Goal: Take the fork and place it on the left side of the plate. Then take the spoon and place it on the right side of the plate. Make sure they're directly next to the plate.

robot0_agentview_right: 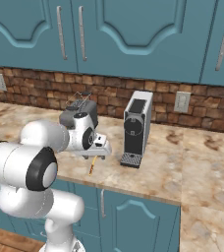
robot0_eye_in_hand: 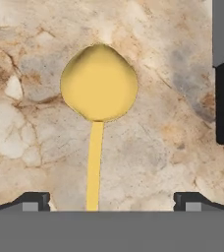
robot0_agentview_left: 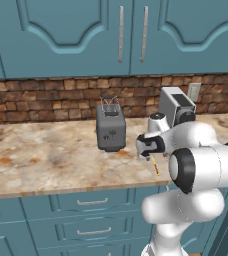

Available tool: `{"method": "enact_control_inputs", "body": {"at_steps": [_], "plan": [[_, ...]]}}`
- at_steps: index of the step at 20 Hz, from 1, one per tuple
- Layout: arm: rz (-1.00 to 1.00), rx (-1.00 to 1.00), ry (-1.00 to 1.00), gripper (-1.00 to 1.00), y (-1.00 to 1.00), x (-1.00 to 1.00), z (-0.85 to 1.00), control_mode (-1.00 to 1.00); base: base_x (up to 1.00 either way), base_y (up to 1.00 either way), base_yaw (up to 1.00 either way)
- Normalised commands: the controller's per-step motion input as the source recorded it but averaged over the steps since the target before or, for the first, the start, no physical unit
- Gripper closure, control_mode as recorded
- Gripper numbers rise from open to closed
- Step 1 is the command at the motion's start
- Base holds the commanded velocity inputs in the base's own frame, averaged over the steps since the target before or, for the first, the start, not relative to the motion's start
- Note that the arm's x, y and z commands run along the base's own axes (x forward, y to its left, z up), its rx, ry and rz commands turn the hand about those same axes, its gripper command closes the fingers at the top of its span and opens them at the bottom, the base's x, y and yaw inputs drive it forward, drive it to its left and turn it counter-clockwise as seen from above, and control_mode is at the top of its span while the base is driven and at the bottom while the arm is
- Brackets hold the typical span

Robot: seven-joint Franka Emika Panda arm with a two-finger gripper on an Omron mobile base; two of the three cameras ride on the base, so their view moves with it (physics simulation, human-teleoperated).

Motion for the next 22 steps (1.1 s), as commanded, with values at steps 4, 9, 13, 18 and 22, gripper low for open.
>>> {"method": "enact_control_inputs", "body": {"at_steps": [4, 9, 13, 18, 22], "plan": [[0.00, 0.02, 0.00, -1.00, 0.00, 0.25, -0.14, -1.00, 0.00, 0.00, 0.00], [0.00, 0.04, 0.00, -1.00, 0.07, 0.01, -0.30, -1.00, 0.00, 0.00, 0.00], [0.00, 0.04, 0.00, -1.00, 0.01, 0.02, -0.28, -1.00, 0.00, 0.00, 0.00], [0.00, 0.03, -0.01, -1.00, 0.00, 0.01, -0.23, -1.00, 0.00, 0.00, 0.00], [0.00, 0.02, -0.01, 1.00, 0.03, 0.00, -0.14, -1.00, 0.00, 0.00, 0.00]]}}
